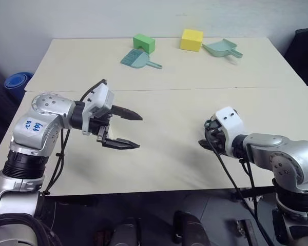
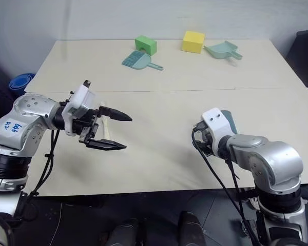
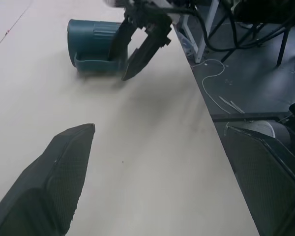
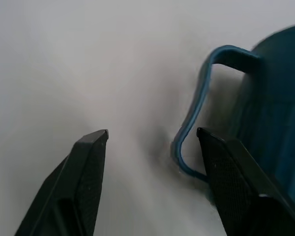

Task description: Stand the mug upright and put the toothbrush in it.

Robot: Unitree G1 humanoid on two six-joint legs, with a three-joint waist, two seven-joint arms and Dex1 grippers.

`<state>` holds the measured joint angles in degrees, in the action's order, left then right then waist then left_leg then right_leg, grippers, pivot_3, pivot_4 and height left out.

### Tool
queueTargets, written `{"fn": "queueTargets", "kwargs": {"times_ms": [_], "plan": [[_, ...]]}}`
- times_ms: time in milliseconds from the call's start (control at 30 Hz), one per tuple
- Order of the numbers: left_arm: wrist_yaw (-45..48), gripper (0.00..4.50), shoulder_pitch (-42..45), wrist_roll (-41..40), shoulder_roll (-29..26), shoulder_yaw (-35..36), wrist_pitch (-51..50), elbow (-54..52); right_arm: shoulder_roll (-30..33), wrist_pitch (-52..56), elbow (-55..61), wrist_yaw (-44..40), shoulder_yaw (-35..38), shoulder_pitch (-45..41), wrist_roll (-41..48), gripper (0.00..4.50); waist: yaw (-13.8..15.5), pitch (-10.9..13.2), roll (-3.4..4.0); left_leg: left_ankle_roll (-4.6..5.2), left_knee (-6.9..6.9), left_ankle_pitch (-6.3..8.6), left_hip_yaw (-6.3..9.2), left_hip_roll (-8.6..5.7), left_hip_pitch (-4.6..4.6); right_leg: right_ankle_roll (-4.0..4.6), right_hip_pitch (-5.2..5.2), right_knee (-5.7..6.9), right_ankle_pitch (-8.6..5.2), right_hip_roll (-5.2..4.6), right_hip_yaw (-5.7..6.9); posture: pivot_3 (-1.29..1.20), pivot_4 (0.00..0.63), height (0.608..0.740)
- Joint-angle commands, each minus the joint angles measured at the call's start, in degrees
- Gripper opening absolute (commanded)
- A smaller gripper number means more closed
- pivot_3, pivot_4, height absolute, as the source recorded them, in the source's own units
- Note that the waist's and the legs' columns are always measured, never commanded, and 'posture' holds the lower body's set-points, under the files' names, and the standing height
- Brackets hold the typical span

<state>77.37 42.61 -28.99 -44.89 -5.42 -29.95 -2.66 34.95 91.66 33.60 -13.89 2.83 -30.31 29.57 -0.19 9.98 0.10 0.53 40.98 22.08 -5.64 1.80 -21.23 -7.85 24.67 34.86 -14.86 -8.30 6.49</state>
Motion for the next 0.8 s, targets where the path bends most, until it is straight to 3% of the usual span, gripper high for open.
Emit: {"fn": "queueTargets", "kwargs": {"times_ms": [33, 367, 467, 700, 800], "plan": [[0.5, 4.5, 1.9, 0.3, 0.4, 0.3, 1.0, 0.2, 0.4, -0.9, 1.8, 1.1, 0.7, 0.7, -2.0, 2.99, 0.0, 0.0, 0.0, 0.0, 0.0, 0.0, -0.02, 0.0, -0.02, 0.0, 0.01, -0.02, 0.0, 0.0, -0.01, 0.0, 0.15, 0.74], [0.8, 4.5, 2.7, 1.2, 1.5, 0.0, 1.6, 1.3, 0.9, -6.2, -2.6, 0.3, -0.5, 2.4, -5.1, 2.99, 0.0, 0.0, 0.0, 0.0, 0.0, 0.0, -0.01, 0.0, -0.01, 0.0, -0.01, -0.04, 0.0, 0.0, -0.01, 0.0, 0.15, 0.74], [0.9, 4.5, 2.7, 1.3, 1.6, 0.1, 1.6, 1.1, 0.8, -8.9, -4.1, -0.3, -1.2, 2.9, -5.9, 2.36, 0.0, 0.0, 0.0, 0.01, 0.0, 0.0, -0.01, 0.0, -0.01, 0.0, -0.01, -0.05, 0.0, 0.0, -0.01, 0.0, 0.15, 0.74], [1.2, 4.5, 2.4, 0.6, 1.3, 0.9, 0.8, 0.3, 1.3, -11.1, -4.2, -1.8, -1.6, 3.7, -6.5, 0.08, 0.0, 0.0, 0.0, 0.01, 0.01, 0.0, -0.01, 0.0, -0.01, 0.0, -0.01, -0.05, 0.0, 0.0, -0.01, 0.0, 0.15, 0.74], [0.9, 4.5, 1.7, 0.6, 0.8, 1.4, 0.6, -0.1, 1.4, -12.8, -5.8, -2.1, -0.8, 3.6, -7.3, 0.04, 0.0, 0.0, -0.07, 0.01, 0.01, 0.0, 0.02, 0.0, 0.06, 0.0, -0.11, -0.07, 0.0, 0.0, 0.0, 0.0, 0.15, 0.74]]}}
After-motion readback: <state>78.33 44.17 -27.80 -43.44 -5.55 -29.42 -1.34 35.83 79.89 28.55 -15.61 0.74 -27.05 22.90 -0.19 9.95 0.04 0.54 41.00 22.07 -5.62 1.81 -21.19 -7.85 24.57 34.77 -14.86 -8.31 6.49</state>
